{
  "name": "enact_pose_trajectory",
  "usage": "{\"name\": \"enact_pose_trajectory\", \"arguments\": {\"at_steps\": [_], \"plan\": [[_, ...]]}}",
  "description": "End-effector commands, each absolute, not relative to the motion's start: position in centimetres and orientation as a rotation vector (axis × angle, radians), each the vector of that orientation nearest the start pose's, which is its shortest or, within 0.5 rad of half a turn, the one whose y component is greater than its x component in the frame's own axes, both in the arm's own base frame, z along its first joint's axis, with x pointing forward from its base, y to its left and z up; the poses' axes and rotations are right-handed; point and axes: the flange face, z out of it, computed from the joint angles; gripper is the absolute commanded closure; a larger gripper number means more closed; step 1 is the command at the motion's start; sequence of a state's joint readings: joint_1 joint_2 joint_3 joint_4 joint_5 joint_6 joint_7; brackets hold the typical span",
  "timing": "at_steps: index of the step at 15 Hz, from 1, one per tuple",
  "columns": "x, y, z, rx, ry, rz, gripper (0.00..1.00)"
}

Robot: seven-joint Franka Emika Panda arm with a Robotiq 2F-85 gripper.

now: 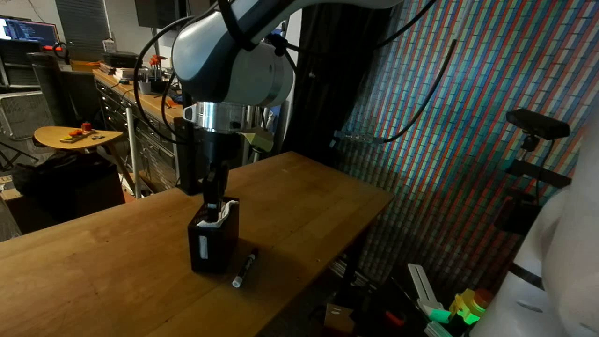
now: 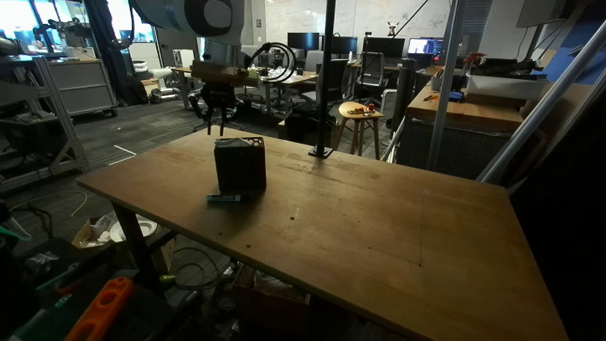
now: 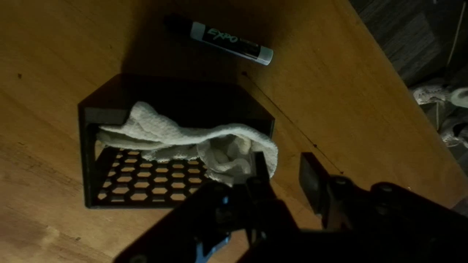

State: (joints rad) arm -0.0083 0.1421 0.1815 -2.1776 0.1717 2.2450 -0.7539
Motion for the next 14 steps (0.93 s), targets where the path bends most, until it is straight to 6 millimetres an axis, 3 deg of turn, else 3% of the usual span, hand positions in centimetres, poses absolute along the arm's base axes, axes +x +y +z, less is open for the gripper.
{"name": "enact_pose_trajectory", "arguments": {"at_steps": [1,3,14], "plan": [[52.0,10.3,33.6,-2.745,-1.252,-0.001,0.62],[51.7,10.8,33.9,-2.734,-1.304,-0.018,0.57],[51.1,15.4,33.4,-2.612,-1.795,-0.004,0.56]]}}
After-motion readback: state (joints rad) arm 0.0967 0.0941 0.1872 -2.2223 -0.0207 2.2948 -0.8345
